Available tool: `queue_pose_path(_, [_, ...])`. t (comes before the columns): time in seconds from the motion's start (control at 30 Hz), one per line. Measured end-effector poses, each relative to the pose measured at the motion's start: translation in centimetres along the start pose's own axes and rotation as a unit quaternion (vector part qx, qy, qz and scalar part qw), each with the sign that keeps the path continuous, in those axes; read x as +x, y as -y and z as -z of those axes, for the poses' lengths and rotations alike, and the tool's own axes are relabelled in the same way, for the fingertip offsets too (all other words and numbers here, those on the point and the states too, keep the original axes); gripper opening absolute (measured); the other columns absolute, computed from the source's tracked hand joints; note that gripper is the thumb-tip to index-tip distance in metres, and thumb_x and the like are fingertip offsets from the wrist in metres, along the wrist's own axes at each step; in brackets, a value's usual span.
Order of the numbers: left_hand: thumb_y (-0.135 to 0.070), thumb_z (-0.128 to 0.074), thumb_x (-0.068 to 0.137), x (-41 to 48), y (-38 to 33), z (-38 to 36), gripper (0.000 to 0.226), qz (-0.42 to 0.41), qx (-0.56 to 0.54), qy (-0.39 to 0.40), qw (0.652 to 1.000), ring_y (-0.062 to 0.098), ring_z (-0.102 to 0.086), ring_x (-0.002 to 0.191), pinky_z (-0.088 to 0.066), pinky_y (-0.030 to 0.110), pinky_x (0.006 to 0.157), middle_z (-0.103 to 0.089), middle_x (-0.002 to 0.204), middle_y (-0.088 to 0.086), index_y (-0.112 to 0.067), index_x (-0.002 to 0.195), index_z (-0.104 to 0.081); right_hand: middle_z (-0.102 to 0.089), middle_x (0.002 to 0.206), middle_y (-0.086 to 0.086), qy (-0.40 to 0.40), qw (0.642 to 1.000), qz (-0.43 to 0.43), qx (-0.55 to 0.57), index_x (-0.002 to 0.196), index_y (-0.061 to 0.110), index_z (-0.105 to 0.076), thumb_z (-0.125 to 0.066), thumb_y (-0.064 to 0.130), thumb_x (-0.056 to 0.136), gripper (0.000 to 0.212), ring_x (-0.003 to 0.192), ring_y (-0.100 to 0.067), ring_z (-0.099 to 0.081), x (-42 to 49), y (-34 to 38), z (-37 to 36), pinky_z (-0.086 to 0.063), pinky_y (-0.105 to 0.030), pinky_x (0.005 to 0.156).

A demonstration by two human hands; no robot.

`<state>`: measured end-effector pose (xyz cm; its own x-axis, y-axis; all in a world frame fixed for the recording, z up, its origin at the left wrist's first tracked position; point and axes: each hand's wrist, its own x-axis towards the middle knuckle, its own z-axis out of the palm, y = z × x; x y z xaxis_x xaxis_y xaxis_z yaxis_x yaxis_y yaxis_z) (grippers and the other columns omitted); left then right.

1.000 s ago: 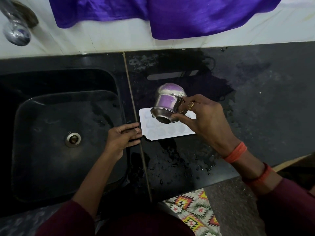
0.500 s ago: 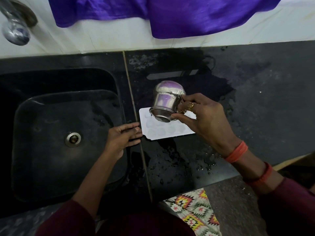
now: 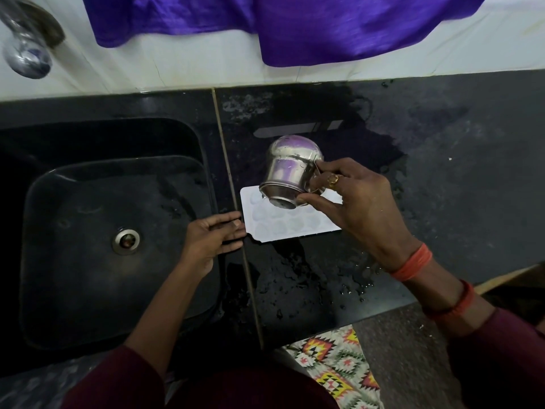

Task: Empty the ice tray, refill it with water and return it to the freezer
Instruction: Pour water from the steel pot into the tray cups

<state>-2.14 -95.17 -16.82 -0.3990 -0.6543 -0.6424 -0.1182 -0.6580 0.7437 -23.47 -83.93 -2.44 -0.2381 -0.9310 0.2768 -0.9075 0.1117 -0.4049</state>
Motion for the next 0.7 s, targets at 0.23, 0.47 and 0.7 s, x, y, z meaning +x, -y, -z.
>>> queue_pose_path(0.23, [-0.004, -0.067, 0.094, 0.03, -0.11, -0.05, 0.014, 0.0, 0.003, 0.003, 1.0, 0.013, -0.077, 0.08, -0.061, 0.024, 0.061, -0.08, 0.085, 0.004, -0.015, 0.101, -0.073, -0.072, 0.11, -0.013, -0.007, 1.0, 0.003, -0.004, 0.09, 0.006, -0.079, -0.084, 0.028, 0.079, 0.024, 0.094, -0.027, -0.074, 0.02, -0.14, 0.07, -0.061, -0.044, 0.074])
queue_pose_path(0.47, [-0.006, -0.065, 0.095, 0.06, -0.09, 0.0, 0.014, 0.002, 0.004, -0.002, 1.0, 0.015, -0.077, 0.083, -0.061, 0.025, 0.061, -0.08, 0.091, 0.006, -0.013, 0.105, -0.073, -0.072, 0.111, -0.013, -0.009, 1.0, -0.001, 0.005, 0.091, 0.006, -0.078, -0.084, 0.027, 0.079, 0.024, 0.095, -0.027, -0.074, -0.04, -0.23, 0.06, -0.061, -0.045, 0.073])
queue_pose_path(0.7, [-0.007, -0.066, 0.095, 0.09, -0.1, -0.06, 0.014, 0.006, 0.002, -0.005, 1.0, 0.014, -0.077, 0.082, -0.06, 0.024, 0.059, -0.079, 0.092, 0.006, -0.014, 0.104, -0.073, -0.072, 0.111, -0.014, -0.011, 1.0, 0.002, 0.001, 0.09, 0.005, -0.078, -0.084, 0.027, 0.079, 0.025, 0.091, -0.028, -0.074, -0.11, -0.27, 0.12, -0.061, -0.046, 0.072])
